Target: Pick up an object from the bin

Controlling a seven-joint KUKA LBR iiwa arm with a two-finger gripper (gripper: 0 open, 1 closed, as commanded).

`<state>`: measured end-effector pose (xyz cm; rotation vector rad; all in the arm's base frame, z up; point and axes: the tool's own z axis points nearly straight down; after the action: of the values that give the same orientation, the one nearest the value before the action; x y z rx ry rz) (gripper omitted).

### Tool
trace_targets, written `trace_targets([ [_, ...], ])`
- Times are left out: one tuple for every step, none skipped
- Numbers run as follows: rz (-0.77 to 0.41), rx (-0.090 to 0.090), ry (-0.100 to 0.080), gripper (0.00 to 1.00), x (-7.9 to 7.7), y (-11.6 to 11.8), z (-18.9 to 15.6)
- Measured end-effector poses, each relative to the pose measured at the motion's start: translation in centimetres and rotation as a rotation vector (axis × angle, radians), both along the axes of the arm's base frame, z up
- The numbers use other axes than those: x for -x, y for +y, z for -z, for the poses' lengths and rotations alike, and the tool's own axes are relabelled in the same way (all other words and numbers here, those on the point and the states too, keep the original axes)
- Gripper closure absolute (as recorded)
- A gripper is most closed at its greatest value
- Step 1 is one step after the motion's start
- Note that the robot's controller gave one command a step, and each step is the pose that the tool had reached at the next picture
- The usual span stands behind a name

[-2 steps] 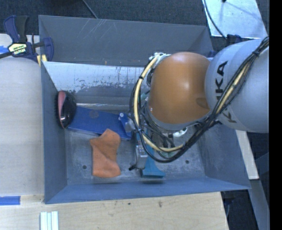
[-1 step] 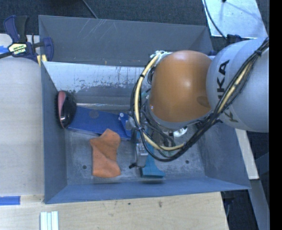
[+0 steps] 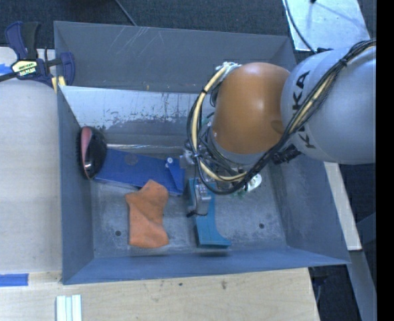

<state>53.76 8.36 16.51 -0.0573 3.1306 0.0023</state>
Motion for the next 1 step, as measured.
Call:
trace_targets([
  [-0.019, 0.003, 0.011, 0.0, -1.53, -1.48, 2.6],
])
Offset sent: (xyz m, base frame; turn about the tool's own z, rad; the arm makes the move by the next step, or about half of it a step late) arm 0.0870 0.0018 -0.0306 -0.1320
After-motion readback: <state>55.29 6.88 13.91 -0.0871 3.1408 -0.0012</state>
